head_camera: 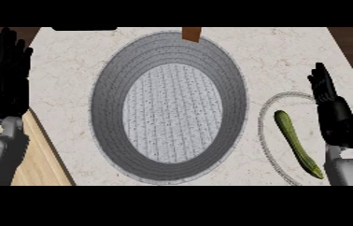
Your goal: Pick the squash from the placemat and place it in the basket
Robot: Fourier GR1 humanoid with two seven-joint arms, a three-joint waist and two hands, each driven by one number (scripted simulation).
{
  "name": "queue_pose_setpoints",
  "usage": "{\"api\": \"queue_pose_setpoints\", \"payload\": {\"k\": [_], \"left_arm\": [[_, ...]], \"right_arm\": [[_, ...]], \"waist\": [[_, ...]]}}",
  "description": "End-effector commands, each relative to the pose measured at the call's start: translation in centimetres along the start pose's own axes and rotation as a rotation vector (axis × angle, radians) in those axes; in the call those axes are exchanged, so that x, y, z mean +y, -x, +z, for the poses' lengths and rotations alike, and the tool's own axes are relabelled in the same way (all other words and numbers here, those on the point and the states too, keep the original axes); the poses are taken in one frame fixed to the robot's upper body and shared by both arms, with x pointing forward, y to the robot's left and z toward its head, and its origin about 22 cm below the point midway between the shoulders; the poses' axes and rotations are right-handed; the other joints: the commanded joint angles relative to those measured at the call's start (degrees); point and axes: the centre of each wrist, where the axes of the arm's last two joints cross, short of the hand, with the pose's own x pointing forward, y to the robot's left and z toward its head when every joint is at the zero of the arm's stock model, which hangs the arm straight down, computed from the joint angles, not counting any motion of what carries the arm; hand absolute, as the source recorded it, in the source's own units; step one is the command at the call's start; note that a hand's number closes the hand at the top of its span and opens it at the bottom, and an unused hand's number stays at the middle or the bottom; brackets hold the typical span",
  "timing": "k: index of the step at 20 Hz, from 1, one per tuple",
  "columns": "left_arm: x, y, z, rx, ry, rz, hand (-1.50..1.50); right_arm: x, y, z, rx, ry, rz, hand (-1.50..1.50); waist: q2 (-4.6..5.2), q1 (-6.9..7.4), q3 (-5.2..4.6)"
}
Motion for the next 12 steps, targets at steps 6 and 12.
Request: {"api": "queue_pose_setpoints", "payload": {"k": [6, 12], "left_arm": [[-2.4, -0.4, 1.4, -0.182, 0.365, -0.233, 0.0], [-0.5, 3.4, 2.5, -0.111, 0.394, -0.255, 0.0]], "right_arm": [[9.2, -3.7, 0.6, -0.149, -0.854, -0.295, 1.5], [13.0, -5.2, 8.8, -0.081, -0.864, -0.59, -1.5]], "waist": [[0.75, 3.3, -0.75], [-0.32, -1.54, -1.17]]}}
